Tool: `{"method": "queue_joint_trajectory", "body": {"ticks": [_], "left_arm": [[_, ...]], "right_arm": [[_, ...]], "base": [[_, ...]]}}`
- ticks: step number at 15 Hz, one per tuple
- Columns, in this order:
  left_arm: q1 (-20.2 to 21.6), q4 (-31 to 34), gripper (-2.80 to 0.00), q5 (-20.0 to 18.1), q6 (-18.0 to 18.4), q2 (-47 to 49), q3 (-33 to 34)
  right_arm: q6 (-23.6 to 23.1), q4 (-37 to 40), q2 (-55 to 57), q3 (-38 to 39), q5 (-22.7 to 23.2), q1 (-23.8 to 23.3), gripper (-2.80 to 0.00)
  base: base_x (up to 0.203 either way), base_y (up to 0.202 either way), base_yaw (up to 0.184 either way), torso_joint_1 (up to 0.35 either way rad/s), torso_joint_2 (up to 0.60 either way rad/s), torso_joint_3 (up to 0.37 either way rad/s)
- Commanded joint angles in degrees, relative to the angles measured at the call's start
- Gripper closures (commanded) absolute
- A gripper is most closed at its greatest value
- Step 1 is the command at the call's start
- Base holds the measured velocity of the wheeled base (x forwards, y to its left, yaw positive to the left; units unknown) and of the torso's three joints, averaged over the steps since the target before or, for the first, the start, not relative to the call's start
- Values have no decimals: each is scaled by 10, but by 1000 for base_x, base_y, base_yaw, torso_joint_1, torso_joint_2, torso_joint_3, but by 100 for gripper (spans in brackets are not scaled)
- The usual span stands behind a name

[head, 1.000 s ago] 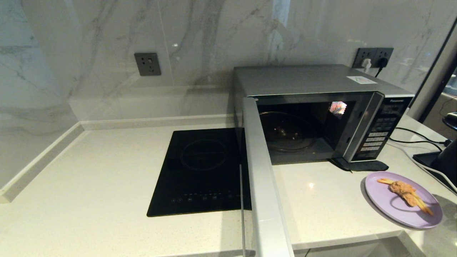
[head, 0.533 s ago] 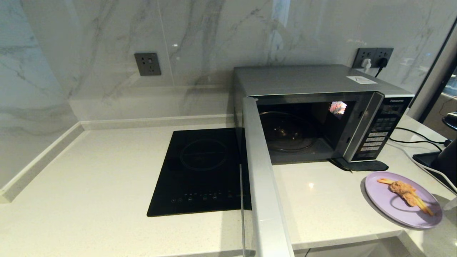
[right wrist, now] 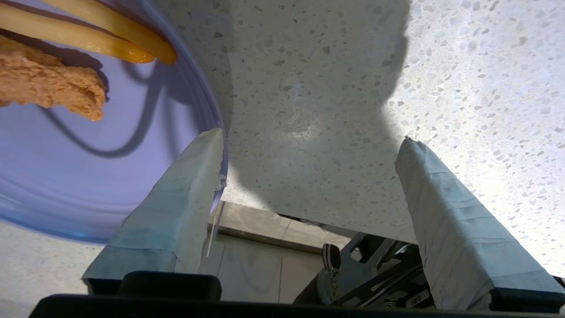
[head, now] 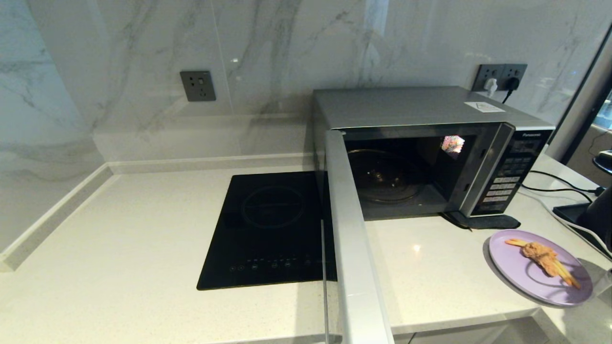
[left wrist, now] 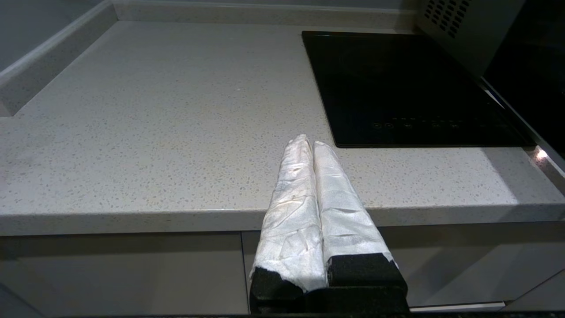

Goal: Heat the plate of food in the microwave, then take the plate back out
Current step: Put the plate in the microwave oven

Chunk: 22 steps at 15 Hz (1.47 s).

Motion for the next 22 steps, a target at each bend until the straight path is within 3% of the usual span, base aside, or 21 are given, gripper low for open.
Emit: {"method": "queue_joint_trajectory", "body": {"ticks": [1,9,15,17,19,22], "left_arm": [[0,0,0,0,-1,1,0],[0,0,0,0,-1,1,0],[0,0,0,0,-1,1,0],[0,0,0,0,-1,1,0],[0,0,0,0,-1,1,0],[0,0,0,0,-1,1,0]], "right_arm": [[2,3,12,-1,1,17,-280],[2,3,26,-13,3,70,-280],[3,3,51,-27,-4,74,-280],[4,3,63,-30,-30,73,-280],[31,-2,70,-36,-41,73,-280],[36,-29,73,-36,-39,73,-280]], "base": [[0,0,0,0,0,0],[0,0,0,0,0,0],[0,0,0,0,0,0],[0,0,0,0,0,0],[0,0,0,0,0,0],[0,0,0,0,0,0]]}}
